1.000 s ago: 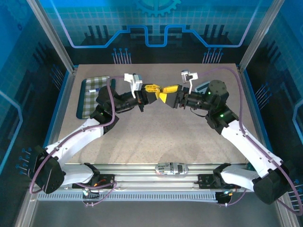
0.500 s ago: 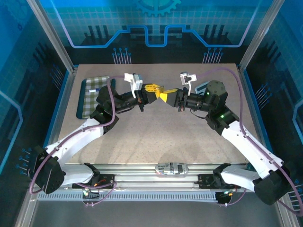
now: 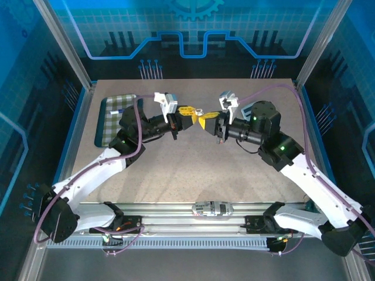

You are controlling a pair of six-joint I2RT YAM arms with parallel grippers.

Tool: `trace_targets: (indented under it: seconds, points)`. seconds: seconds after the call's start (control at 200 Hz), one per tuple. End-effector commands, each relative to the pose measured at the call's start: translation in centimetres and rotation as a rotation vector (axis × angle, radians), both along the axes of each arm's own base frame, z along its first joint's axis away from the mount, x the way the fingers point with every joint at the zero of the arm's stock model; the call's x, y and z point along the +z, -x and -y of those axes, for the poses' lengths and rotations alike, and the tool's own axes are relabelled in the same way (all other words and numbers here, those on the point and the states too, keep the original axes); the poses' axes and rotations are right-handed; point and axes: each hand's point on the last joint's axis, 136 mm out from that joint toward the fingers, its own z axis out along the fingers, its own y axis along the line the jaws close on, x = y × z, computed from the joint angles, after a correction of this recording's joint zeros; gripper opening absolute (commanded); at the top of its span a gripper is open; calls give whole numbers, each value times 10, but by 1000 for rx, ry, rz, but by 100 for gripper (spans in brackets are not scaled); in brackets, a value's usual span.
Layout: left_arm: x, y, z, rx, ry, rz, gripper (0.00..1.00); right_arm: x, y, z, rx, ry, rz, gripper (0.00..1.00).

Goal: Remove the keys from the keyring

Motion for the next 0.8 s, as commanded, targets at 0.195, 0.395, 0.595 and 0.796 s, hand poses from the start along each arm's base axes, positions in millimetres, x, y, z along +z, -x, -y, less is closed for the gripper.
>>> trace_targets:
  seconds: [0.195,0.395,0.595,0.796]
  points:
    - [21,3,-6,33,5,17,0,-6,4,11,-242,396,403,0]
    - [23,2,-7,38,15,-3,0,-4,10,11,-250,422,501,0]
    - [25,2,-8,38,29,-11,0,-14,13,9,-243,450,535,0]
    - [29,5,-9,19,57,-16,0,-13,17,6,-228,425,578,0]
